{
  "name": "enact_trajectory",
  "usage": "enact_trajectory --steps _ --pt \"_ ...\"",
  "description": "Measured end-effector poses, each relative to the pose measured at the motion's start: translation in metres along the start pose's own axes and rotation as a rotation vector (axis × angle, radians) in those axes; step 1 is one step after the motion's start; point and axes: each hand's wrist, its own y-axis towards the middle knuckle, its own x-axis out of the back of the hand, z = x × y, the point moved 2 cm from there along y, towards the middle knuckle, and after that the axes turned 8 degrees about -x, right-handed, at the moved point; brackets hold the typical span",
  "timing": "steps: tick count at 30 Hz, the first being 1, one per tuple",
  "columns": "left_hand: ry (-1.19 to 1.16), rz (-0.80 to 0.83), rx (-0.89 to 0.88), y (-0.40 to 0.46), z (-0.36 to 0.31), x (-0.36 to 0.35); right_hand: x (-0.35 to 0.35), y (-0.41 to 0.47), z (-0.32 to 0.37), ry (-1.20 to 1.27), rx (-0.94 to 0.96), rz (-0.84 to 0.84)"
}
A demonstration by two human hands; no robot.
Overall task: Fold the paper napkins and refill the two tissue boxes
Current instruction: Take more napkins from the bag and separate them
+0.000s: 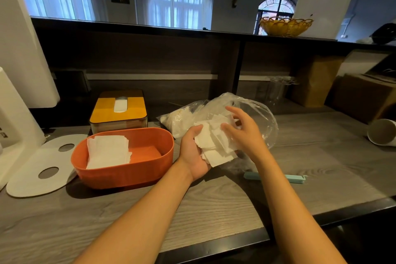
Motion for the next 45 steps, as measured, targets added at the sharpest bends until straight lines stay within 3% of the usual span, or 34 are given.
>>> enact_trajectory --steps 5,10,15,19,28,38,45 --pt "-0.051 0.006 -0.042 0.0 -0.005 0.001 0.0 -0.006 0.006 -0.123 0.185 0.007" --pt "-0.019 -0.008 -0.157 0.001 -0.013 0.001 -0.003 -0.011 0.006 -0.176 0.263 0.146" --pt "0.174 -0.065 -0.162 0.002 -0.012 -0.001 -0.008 -0.012 0.006 -0.28 0.235 0.146" --pt "0.104 -0.09 -0.194 0.003 -0.008 0.001 -0.016 -0.013 0.008 -0.361 0.218 0.098" --pt "-0.065 -0.189 -0.223 0.003 -0.011 0.0 -0.013 -0.01 0.006 -0.188 0.188 0.058" --pt "0.114 -0.204 -0.229 0.007 -0.008 0.004 -0.004 -0.01 0.005 0.031 0.039 -0.08" --pt "0.186 -0.281 -0.228 0.008 -0.006 0.003 -0.01 -0.012 0.006 -0.11 0.08 -0.017"
